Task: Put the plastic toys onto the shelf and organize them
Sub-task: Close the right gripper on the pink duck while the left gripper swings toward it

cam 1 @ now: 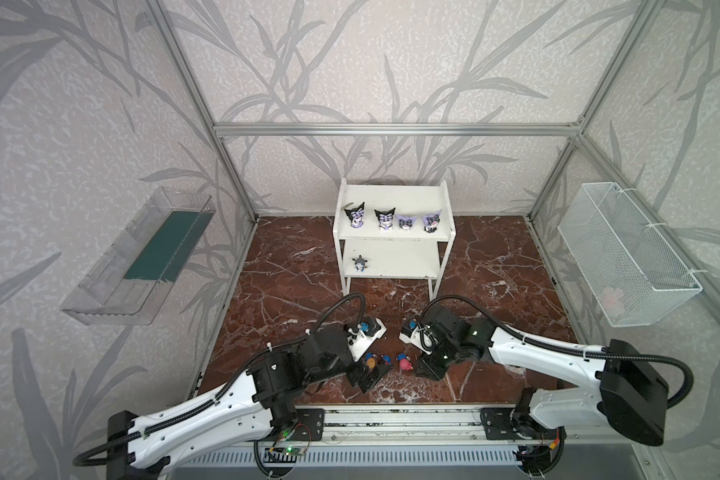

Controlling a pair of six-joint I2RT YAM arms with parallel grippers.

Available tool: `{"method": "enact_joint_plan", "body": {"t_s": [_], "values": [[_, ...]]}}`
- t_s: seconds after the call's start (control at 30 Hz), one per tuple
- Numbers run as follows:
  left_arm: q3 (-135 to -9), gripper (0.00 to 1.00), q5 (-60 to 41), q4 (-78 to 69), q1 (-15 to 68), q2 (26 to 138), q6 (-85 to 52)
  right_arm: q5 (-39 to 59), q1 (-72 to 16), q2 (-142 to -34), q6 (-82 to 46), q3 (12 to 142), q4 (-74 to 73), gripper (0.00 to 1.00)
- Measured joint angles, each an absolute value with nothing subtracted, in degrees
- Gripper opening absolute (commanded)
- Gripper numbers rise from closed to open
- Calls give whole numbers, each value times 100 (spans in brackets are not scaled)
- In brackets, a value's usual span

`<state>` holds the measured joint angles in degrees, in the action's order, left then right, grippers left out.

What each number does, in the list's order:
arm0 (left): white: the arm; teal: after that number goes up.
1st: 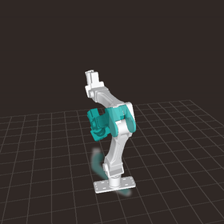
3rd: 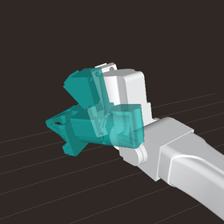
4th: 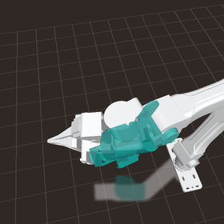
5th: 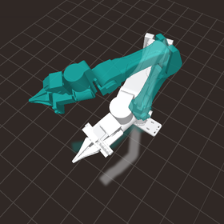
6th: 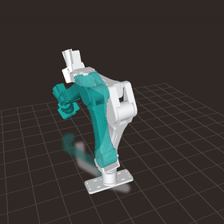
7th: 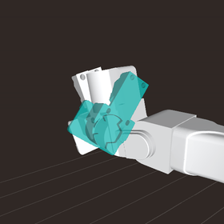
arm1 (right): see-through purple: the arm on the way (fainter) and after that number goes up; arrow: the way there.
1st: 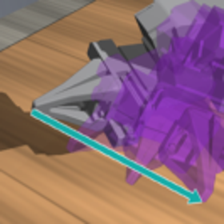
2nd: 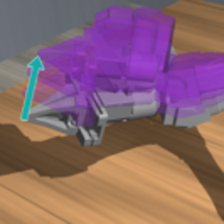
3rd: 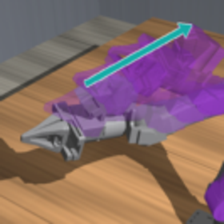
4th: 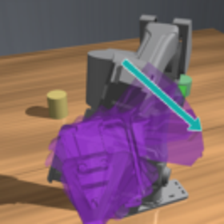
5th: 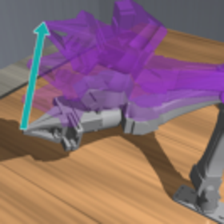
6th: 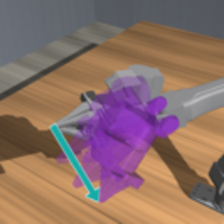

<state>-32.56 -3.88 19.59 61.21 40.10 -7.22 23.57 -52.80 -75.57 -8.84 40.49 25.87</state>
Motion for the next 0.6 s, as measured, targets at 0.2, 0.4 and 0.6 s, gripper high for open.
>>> {"method": "enact_joint_plan", "body": {"t_s": [0.2,0.4,0.6], "values": [[-3048,100,-207,1710,6165,3892,-725,2307,-5280,-7778,-1068,3728,2099,40],[-3046,100,-91,1603,6222,3756,-751,2051,-5323,-8029,-1131,3691,1688,59],[-3046,100,-19,1579,6250,3756,-757,1463,-5599,-8322,-1135,3756,1463,62]]}}
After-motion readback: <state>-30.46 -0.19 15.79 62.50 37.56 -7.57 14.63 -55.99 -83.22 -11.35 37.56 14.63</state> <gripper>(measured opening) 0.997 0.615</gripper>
